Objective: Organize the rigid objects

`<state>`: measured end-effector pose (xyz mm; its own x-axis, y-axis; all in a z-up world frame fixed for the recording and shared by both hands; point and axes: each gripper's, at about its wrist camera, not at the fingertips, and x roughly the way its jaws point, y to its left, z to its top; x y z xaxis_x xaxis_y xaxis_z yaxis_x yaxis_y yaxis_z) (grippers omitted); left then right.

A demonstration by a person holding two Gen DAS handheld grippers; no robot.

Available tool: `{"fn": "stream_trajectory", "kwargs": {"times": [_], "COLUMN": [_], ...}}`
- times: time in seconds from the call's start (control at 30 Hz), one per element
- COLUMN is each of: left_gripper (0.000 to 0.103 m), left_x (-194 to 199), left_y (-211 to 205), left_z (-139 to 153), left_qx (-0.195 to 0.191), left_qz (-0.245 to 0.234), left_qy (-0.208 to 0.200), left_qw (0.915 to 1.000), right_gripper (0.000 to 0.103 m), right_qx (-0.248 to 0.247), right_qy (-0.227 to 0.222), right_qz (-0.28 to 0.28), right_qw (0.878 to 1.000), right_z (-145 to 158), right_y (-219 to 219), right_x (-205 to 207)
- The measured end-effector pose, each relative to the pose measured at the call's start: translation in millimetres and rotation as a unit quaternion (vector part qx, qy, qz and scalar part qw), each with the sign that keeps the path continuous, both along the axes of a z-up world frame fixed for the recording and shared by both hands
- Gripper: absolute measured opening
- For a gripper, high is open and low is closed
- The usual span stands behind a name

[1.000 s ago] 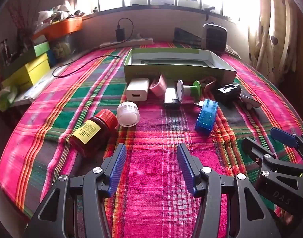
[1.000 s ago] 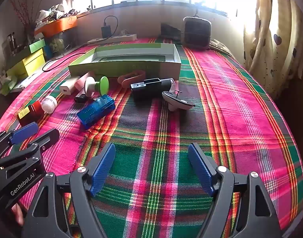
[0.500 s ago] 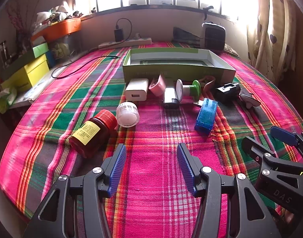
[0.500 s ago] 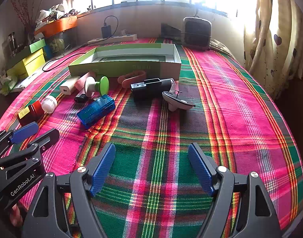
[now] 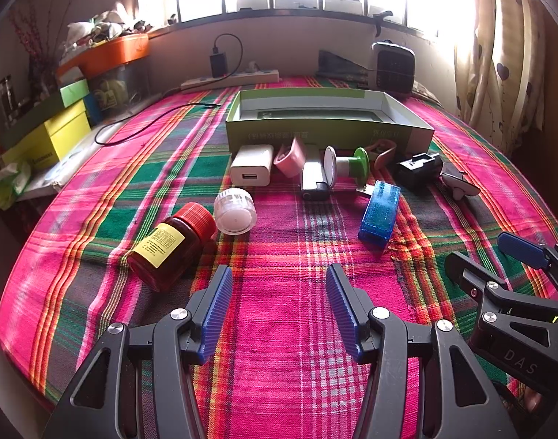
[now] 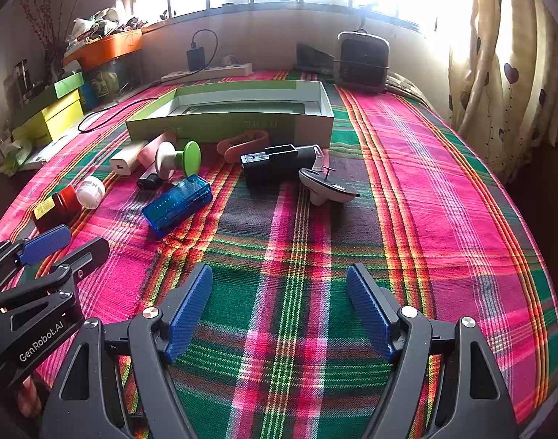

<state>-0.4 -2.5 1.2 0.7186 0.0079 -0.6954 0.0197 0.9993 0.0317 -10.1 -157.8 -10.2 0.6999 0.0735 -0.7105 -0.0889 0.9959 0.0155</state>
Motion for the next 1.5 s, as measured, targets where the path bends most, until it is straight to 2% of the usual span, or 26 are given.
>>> {"fn": "stream_trajectory", "kwargs": {"times": [0.97,1.5], "left_gripper": [0.052,0.052], "left_x": [0,-7], "left_y": [0,13], "left_z": [0,0], "left_qx": [0.001,-0.012], "left_qz": [-0.001,-0.037], "left_qy": [0.0,0.021], "left_qw": [1.0,0.999], "right_gripper": [0.076,0.076], "right_qx": [0.0,0.001], "right_qy": [-0.001,0.008], "right_qz": [0.0,0.029], "right_qw": [1.0,1.0], "right_z": [-2,0], "right_y": [-1,-5], "right_x": [1,2]}}
